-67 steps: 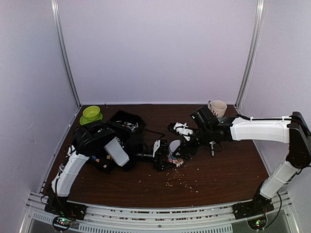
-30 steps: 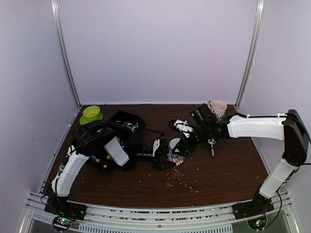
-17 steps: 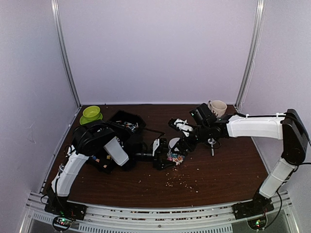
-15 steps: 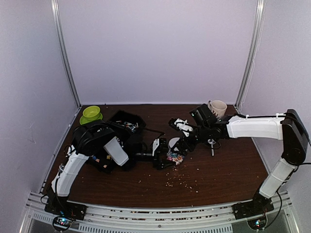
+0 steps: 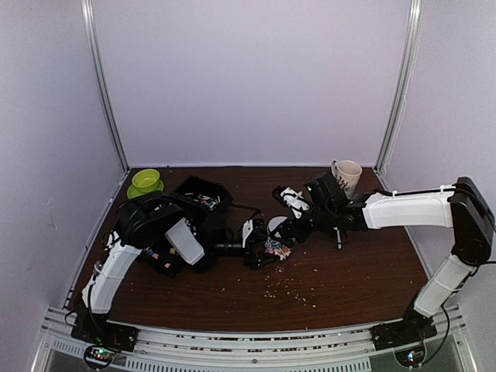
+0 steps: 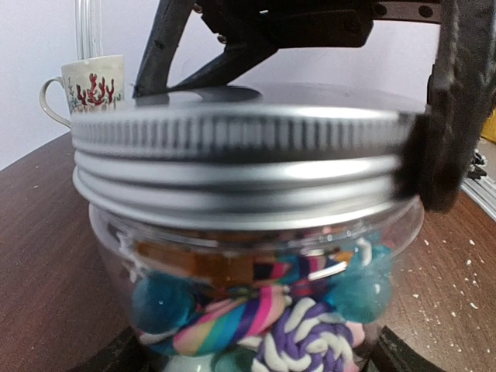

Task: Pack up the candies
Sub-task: Screw the box lid onto the packing bottle.

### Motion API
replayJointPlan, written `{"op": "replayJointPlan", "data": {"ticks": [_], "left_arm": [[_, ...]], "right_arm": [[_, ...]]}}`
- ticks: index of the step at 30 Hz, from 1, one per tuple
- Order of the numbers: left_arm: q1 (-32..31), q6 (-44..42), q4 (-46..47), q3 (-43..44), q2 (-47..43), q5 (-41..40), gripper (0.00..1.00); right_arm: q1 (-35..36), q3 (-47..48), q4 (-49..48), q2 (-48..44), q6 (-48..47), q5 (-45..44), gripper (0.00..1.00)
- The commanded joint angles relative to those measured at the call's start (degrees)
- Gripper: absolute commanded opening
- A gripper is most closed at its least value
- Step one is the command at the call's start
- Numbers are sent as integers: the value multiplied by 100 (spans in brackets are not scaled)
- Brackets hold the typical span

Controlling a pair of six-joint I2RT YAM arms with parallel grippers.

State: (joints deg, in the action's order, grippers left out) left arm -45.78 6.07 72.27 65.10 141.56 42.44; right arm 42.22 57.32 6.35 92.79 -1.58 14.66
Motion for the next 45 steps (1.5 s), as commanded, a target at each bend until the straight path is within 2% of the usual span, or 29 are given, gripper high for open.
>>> {"op": "replayJointPlan", "data": {"ticks": [1, 15, 19, 23, 31, 45], "left_arm": [[122, 187, -62, -141, 179, -25, 81], [121, 4, -105, -273, 88, -347, 81], [122, -46, -146, -296, 68, -436, 81], [122, -69, -156, -305, 58, -463, 81], [122, -79, -156, -306, 57, -488, 81], [134, -44, -226, -277, 67, -504, 81]], "right_arm": [[65, -228, -307, -76, 465, -520, 90], [254, 38, -204, 211, 1097, -909, 92], [358, 191, -45, 363, 1241, -989, 96], [465, 231, -18, 374, 1248, -1076, 100], [483, 204, 77, 247, 1201, -1119, 100], [497, 142, 433, 110, 771, -651, 100]]}}
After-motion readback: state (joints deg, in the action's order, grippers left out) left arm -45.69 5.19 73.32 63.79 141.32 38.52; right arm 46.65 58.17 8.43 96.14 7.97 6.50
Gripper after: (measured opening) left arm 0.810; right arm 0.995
